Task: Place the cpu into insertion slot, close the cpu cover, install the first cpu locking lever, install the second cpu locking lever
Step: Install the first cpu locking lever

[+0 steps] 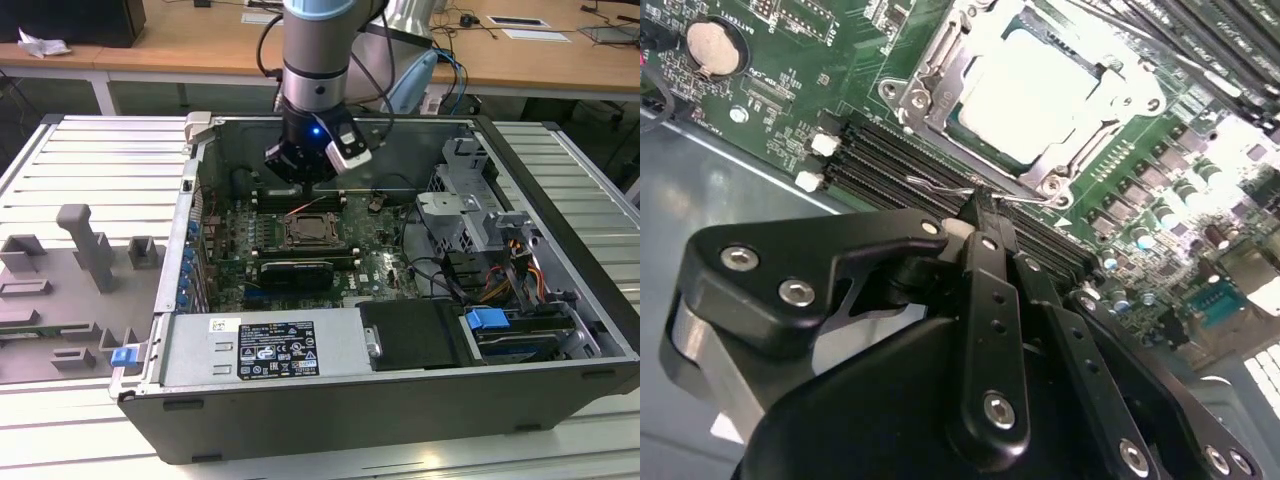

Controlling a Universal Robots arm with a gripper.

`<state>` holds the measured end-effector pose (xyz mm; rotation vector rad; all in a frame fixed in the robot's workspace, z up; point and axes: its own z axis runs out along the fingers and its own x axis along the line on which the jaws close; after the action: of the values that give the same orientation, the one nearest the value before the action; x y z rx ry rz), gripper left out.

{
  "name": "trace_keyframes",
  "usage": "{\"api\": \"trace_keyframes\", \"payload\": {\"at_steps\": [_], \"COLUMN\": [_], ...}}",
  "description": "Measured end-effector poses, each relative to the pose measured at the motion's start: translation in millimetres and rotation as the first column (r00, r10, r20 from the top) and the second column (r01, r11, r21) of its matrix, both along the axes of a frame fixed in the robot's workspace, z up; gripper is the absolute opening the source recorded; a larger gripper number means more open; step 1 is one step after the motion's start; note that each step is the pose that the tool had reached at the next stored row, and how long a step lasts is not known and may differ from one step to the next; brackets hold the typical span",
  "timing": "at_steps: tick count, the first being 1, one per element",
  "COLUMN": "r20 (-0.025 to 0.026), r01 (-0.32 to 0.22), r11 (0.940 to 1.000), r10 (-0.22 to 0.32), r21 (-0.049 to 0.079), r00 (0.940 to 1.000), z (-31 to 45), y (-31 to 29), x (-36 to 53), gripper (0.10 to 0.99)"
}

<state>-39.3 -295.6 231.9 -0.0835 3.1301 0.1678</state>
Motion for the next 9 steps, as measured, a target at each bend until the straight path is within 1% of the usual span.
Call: {"api": "trace_keyframes", "payload": {"at_steps": [3,6,7,9], "r20": [0.0,0.0,-0.0001,-0.0001], "r01": [0.0,0.0,0.0,0.0], "r11": [1.0,1.0,1.0,1.0], "r10": [0.0,0.0,0.0,0.0], "r21": [0.001,0.001,0.001,0.001], "r00": [1.0,1.0,1.0,1.0], "z": [-2.9,-5.0,-6.0,-7.0], "y": [1.7,4.8,6.7,7.9], "x": [1.8,3.1,4.9,8.0], "gripper": [0.106,0.106,0.106,0.106]}}
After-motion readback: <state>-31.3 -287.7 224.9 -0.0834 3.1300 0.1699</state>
